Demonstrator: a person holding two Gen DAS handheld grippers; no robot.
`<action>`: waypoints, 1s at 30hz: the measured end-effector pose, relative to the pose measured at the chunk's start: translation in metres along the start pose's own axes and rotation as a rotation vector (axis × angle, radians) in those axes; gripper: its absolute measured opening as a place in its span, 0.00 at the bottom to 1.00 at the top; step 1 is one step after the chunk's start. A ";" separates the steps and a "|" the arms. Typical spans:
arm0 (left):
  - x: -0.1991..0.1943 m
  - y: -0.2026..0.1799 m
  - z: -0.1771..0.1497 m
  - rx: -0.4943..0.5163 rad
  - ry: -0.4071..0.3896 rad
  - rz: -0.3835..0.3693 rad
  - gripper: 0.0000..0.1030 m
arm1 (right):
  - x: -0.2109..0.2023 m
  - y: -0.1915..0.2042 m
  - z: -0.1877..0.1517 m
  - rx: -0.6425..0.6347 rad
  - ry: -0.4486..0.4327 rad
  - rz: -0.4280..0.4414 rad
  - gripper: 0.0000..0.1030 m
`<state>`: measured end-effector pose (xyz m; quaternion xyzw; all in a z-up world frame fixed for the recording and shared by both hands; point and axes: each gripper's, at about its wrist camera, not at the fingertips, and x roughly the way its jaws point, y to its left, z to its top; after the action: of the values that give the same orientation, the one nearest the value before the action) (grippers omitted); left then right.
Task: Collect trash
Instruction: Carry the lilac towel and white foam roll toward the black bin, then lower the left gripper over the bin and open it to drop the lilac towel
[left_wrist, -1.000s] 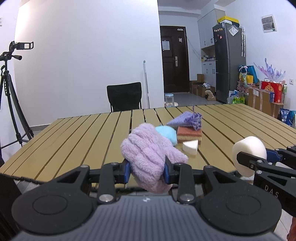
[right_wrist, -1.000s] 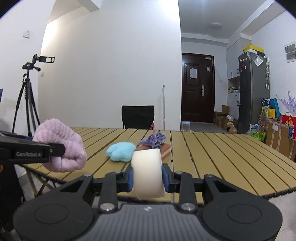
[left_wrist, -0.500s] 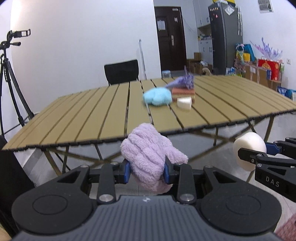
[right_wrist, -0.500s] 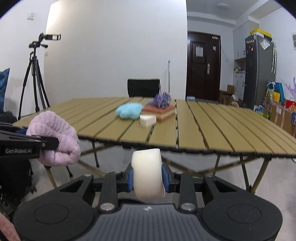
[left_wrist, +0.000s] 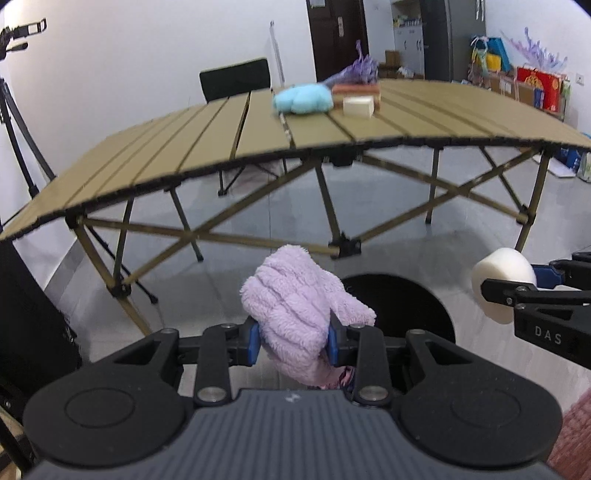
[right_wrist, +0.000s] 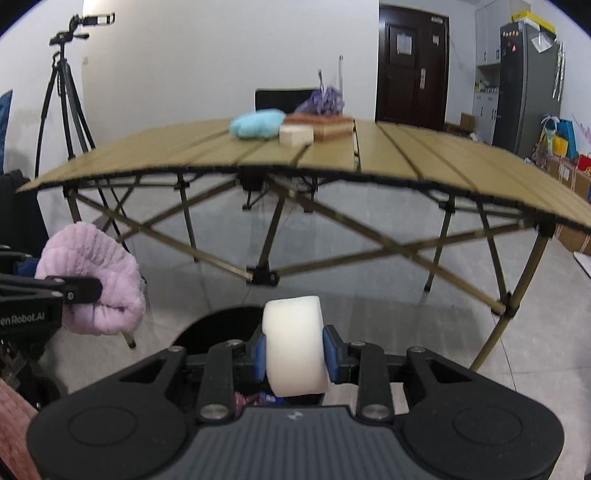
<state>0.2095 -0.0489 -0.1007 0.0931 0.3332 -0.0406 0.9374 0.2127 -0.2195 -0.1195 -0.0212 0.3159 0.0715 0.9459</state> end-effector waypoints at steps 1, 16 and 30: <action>0.003 0.001 -0.002 -0.002 0.011 0.003 0.32 | 0.003 0.000 -0.003 0.001 0.015 0.001 0.29; 0.056 0.013 -0.036 -0.051 0.212 0.057 0.32 | 0.039 -0.013 -0.037 0.037 0.180 -0.023 0.29; 0.101 0.025 -0.060 -0.105 0.383 0.067 0.32 | 0.063 -0.021 -0.056 0.051 0.272 -0.050 0.29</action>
<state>0.2542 -0.0138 -0.2066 0.0612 0.5036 0.0263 0.8613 0.2324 -0.2378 -0.2023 -0.0142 0.4421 0.0365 0.8961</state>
